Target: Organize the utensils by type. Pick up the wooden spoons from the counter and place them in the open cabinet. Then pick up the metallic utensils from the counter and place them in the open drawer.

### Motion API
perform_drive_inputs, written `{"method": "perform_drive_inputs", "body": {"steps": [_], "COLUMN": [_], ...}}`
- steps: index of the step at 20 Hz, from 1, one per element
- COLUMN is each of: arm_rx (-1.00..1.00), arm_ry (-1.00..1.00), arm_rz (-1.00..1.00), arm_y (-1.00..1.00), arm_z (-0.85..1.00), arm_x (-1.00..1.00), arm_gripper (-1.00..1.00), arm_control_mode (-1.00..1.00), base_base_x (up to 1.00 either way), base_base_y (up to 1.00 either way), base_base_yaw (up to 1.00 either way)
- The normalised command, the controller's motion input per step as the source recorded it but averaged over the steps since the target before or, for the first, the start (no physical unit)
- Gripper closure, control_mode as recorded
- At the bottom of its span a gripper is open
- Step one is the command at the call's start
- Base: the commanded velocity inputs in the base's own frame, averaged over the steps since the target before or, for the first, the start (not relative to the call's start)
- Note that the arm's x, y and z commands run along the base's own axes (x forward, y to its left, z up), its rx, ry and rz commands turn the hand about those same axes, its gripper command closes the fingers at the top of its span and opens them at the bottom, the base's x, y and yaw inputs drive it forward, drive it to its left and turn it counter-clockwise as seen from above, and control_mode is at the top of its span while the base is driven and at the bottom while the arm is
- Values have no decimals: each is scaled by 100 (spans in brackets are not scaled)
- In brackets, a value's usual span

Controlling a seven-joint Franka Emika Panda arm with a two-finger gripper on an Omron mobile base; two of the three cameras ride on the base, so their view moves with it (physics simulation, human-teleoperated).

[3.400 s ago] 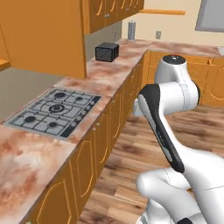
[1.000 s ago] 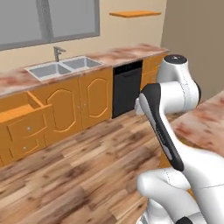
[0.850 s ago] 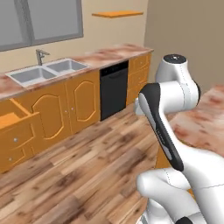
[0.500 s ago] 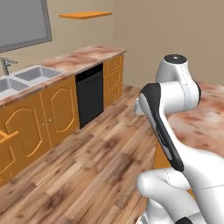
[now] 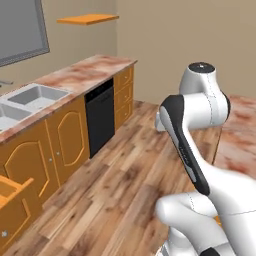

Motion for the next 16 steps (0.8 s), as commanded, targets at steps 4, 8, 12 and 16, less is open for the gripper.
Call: {"method": "perform_drive_inputs", "body": {"steps": [4,8,12,16], "arm_rx": [0,0,0,0], "arm_ry": [0,0,0,0], "arm_rz": [0,0,0,0], "arm_y": [0,0,0,0], "arm_z": [0,0,0,0], "arm_x": [0,0,0,0], "arm_gripper": [100,100,100,100], "arm_control_mode": [100,100,100,100], "base_base_x": [70,90,93,90], "base_base_y": [24,12,0,0], "base_base_yaw": [-19,-18,-21,-22]}}
